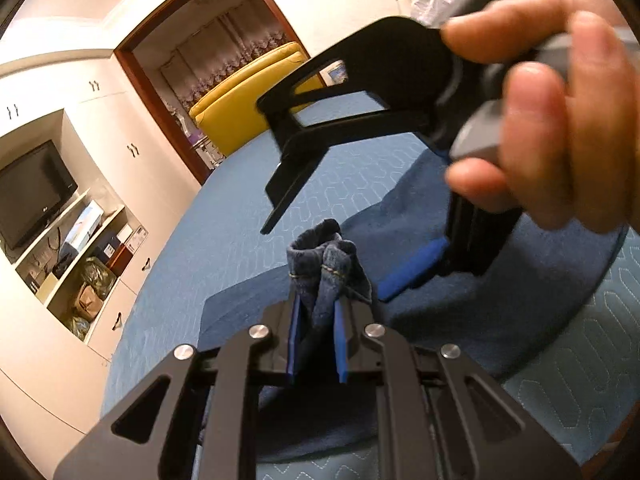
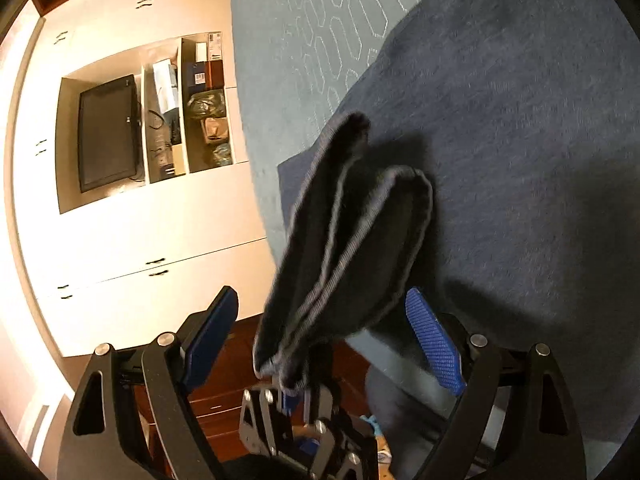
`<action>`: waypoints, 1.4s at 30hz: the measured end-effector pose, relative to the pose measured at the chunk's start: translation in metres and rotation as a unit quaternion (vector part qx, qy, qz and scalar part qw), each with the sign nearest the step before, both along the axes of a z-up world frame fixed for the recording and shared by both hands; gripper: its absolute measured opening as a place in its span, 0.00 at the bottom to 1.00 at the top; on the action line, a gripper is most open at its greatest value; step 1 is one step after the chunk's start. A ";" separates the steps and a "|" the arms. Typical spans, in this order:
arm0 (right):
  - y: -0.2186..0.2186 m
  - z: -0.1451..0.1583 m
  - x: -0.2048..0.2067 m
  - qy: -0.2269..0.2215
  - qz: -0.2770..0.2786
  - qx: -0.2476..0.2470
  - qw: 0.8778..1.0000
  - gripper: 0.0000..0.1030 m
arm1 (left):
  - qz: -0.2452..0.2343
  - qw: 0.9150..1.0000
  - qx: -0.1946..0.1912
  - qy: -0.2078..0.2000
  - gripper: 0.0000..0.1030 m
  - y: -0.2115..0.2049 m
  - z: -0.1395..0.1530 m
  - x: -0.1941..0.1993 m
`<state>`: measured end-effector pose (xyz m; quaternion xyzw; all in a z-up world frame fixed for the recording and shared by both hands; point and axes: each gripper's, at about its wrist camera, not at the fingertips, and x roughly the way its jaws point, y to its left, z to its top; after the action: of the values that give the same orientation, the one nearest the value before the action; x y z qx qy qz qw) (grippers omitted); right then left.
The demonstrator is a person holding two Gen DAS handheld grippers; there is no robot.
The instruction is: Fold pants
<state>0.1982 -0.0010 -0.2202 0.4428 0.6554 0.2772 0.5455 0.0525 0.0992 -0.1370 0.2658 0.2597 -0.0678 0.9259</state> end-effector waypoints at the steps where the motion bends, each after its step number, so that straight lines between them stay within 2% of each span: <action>1: -0.005 -0.001 -0.005 0.002 -0.004 0.004 1.000 0.82 | 0.001 1.000 -0.003 -0.001 0.14 0.001 0.001 -0.002; 4: -0.005 -0.008 -0.013 0.018 -0.012 0.020 1.000 0.84 | 0.003 1.000 -0.014 -0.003 0.14 0.006 0.008 0.001; 8: 0.011 -0.012 -0.006 0.016 -0.014 0.048 0.999 0.84 | -0.010 1.000 -0.013 0.004 0.14 -0.001 0.007 -0.006; 11: 0.014 -0.019 0.003 0.013 -0.023 0.044 0.999 0.83 | -0.020 1.000 -0.012 0.013 0.14 -0.004 0.003 -0.014; 12: 0.014 -0.020 0.005 0.015 -0.020 0.040 0.999 0.81 | -0.025 1.000 -0.008 0.013 0.14 -0.007 0.001 -0.018; 14: 0.006 -0.016 0.009 -0.009 -0.017 0.012 1.000 0.65 | -0.040 0.999 0.019 0.009 0.14 -0.015 -0.006 -0.027; 16: 0.001 -0.010 0.010 -0.035 0.001 -0.020 0.999 0.34 | -0.052 0.998 0.046 0.006 0.14 -0.024 -0.015 -0.032; 17: -0.002 -0.005 0.010 -0.056 0.016 -0.051 0.997 0.27 | -0.056 0.997 0.053 0.006 0.14 -0.028 -0.019 -0.033; 18: -0.007 -0.001 0.010 -0.077 0.026 -0.084 0.993 0.16 | -0.060 0.996 0.058 0.006 0.14 -0.032 -0.022 -0.033; 21: -0.026 0.005 0.011 -0.109 0.028 -0.122 0.986 0.10 | -0.080 0.994 0.080 -0.001 0.14 -0.055 -0.032 -0.033; 23: -0.036 0.016 0.008 -0.145 0.037 -0.165 0.975 0.09 | -0.092 0.991 0.092 -0.010 0.14 -0.067 -0.036 -0.031; 25: -0.052 0.025 0.003 -0.171 0.030 -0.179 0.968 0.09 | -0.110 0.989 0.101 -0.020 0.14 -0.084 -0.040 -0.032; 28: -0.080 0.022 -0.002 -0.190 0.024 -0.211 0.959 0.09 | -0.135 0.986 0.099 -0.011 0.14 -0.107 -0.053 -0.032; 32: -0.104 -0.007 -0.004 -0.181 0.030 -0.208 0.961 0.09 | -0.156 0.980 0.120 0.011 0.14 -0.135 -0.077 -0.032; 35: -0.110 -0.006 -0.002 -0.184 0.022 -0.210 0.960 0.24 | -0.152 0.980 0.127 0.015 0.19 -0.138 -0.086 -0.031; 37: -0.116 0.000 0.001 -0.187 0.011 -0.206 0.960 0.50 | -0.151 0.980 0.132 0.010 0.21 -0.136 -0.088 -0.032; 38: -0.122 0.003 0.001 -0.192 0.001 -0.200 0.961 0.54 | -0.151 0.979 0.134 0.009 0.22 -0.135 -0.087 -0.033; 42: -0.118 0.008 0.017 -0.195 -0.009 -0.199 0.960 0.57 | -0.152 0.977 0.146 0.005 0.20 -0.139 -0.091 -0.034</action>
<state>0.2153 -0.1194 -0.2118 0.2681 0.5742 0.2173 0.7424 0.0185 -0.0400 -0.2283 0.4344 0.2282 -0.1703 0.8545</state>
